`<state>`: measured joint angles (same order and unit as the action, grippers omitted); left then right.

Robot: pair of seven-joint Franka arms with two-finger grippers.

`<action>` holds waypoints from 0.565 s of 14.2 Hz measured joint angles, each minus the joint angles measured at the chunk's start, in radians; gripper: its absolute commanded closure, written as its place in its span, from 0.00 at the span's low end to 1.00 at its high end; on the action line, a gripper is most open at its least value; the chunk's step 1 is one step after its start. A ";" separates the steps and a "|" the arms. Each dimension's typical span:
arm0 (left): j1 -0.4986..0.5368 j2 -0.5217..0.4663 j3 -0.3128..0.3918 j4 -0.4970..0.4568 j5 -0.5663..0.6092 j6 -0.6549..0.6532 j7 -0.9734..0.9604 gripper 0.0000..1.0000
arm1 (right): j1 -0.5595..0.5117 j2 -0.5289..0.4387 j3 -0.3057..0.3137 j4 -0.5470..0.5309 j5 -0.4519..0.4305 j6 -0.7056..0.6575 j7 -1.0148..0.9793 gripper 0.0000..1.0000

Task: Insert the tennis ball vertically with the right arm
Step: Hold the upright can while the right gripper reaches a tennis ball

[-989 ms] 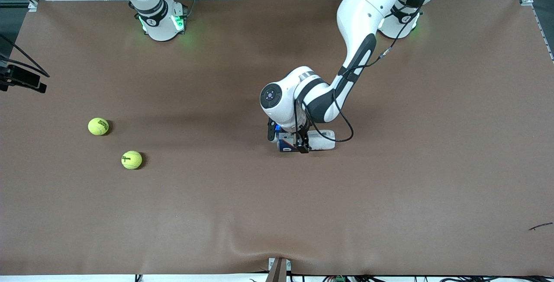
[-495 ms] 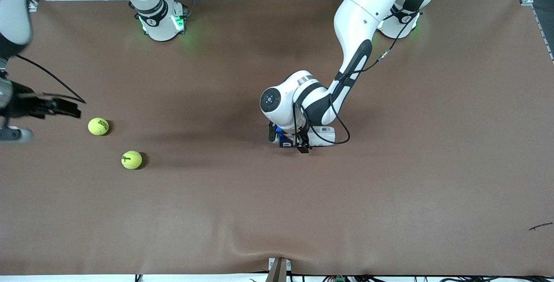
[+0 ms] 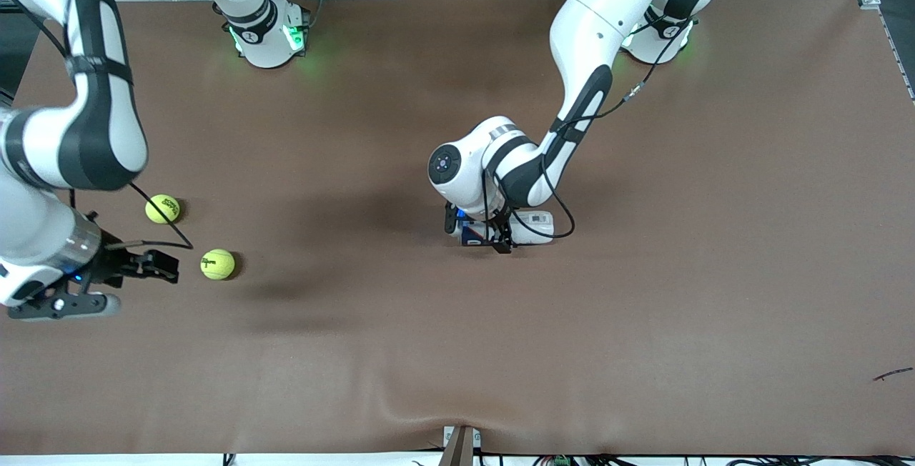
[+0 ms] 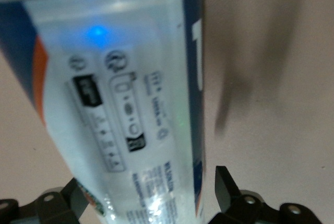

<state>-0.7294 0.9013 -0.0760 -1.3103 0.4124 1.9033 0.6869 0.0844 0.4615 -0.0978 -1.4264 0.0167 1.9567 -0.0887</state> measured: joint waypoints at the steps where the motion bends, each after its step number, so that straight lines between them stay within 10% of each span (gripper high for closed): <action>1: -0.004 0.003 0.002 0.000 0.003 -0.001 0.000 0.00 | 0.000 0.012 -0.001 -0.005 0.000 -0.002 -0.001 0.00; 8: -0.006 0.012 0.015 0.000 0.017 -0.003 0.000 0.18 | -0.031 0.132 -0.006 -0.136 0.001 0.191 -0.003 0.00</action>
<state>-0.7354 0.9132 -0.0612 -1.3099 0.4295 1.9007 0.6869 0.0539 0.5938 -0.1037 -1.5625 0.0176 2.1479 -0.0917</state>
